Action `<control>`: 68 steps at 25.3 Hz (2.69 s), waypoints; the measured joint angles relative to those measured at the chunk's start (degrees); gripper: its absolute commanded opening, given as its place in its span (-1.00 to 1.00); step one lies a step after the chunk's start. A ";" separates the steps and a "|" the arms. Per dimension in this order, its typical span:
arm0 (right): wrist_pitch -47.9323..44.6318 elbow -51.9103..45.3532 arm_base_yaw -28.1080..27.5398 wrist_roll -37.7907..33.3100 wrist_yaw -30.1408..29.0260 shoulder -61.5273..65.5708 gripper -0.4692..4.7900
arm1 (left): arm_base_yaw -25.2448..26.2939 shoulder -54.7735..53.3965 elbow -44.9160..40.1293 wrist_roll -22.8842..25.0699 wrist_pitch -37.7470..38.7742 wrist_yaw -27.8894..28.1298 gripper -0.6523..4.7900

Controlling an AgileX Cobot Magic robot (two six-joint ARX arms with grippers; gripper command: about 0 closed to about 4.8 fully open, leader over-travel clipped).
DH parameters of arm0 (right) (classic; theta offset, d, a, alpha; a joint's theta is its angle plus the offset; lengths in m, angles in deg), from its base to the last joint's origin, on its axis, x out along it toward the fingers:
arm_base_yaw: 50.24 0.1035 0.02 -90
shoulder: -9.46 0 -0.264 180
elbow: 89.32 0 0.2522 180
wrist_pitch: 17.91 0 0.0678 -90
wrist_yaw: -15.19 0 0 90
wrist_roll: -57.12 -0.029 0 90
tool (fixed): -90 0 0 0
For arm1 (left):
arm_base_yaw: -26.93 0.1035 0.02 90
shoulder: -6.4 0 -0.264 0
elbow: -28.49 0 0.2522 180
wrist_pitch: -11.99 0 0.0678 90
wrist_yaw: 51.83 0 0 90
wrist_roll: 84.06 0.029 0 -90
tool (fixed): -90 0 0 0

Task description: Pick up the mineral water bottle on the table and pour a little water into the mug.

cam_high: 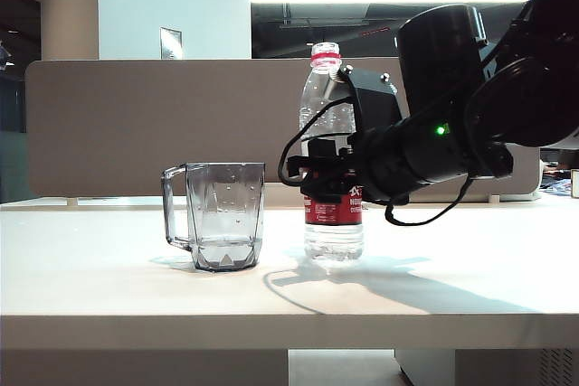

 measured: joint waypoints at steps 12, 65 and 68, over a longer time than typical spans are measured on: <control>-4.02 -2.78 0.57 -0.15 -0.04 0.68 0.67 | 0.00 0.00 0.00 0.00 0.00 0.00 -0.78; 30.93 -40.74 -2.84 -0.07 -2.58 -65.37 -0.84 | 0.00 0.00 0.00 0.00 -0.02 0.00 -0.78; 38.21 -40.72 -5.27 -0.07 -2.60 -68.78 -0.84 | 0.00 0.00 0.00 0.00 0.00 0.00 -0.78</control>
